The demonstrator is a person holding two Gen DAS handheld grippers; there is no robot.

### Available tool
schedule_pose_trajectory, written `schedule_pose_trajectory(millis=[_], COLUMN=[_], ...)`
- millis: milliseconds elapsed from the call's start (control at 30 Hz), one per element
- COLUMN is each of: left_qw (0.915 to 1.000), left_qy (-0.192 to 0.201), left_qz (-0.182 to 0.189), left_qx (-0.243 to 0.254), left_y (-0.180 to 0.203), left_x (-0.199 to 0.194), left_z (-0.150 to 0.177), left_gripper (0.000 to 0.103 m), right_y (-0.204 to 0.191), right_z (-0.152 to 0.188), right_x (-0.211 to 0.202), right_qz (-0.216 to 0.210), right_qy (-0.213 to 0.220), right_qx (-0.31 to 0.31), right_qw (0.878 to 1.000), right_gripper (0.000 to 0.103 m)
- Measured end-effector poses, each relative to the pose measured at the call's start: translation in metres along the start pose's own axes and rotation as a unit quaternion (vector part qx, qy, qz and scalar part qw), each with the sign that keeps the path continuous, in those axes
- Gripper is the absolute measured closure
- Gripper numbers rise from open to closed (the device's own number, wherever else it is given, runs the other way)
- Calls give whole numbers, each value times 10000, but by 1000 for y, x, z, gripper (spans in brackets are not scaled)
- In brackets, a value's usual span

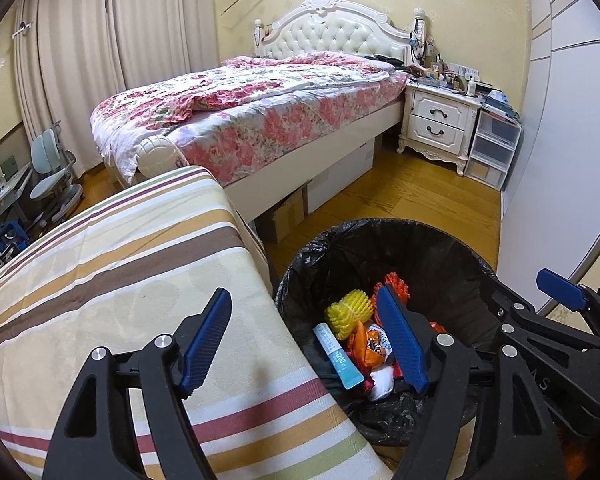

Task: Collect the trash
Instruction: 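Pull both open grippers back from the bin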

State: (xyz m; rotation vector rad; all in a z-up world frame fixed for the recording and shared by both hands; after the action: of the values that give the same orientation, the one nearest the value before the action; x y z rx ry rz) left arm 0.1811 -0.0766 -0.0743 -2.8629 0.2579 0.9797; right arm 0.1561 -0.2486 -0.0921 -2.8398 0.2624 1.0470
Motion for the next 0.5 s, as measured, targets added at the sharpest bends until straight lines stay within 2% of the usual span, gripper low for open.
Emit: schedule_pose_trajectory(millis=[300,500], left_qw=[9994,9989], left_qy=[298,385], left_qz=[-195,-242], left_qx=[-44,-141], left_y=[-13,-25], left_x=[-32,-52], left_z=[0,5], left_gripper=[23,22], right_y=[-4,-8], right_z=[3,5], right_x=[-31,-50], right_qz=[134,149], right_qy=[246,366], right_qx=[-66,-109], right_qw=[9996,9992], right_gripper=[18,15])
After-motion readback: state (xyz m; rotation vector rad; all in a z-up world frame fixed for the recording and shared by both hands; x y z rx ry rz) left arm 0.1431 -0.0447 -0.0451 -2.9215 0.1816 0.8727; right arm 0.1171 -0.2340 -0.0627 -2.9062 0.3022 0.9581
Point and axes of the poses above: each gripper's, at about its wrist camera, not at the fingertips, and x roughly the way its jaws point, y to its right, z to its underside, the point moved 7 cm from there along x, roughly the way its jaws point, and after that the axes turned 4 degrees about y, right-handed, at the moved point
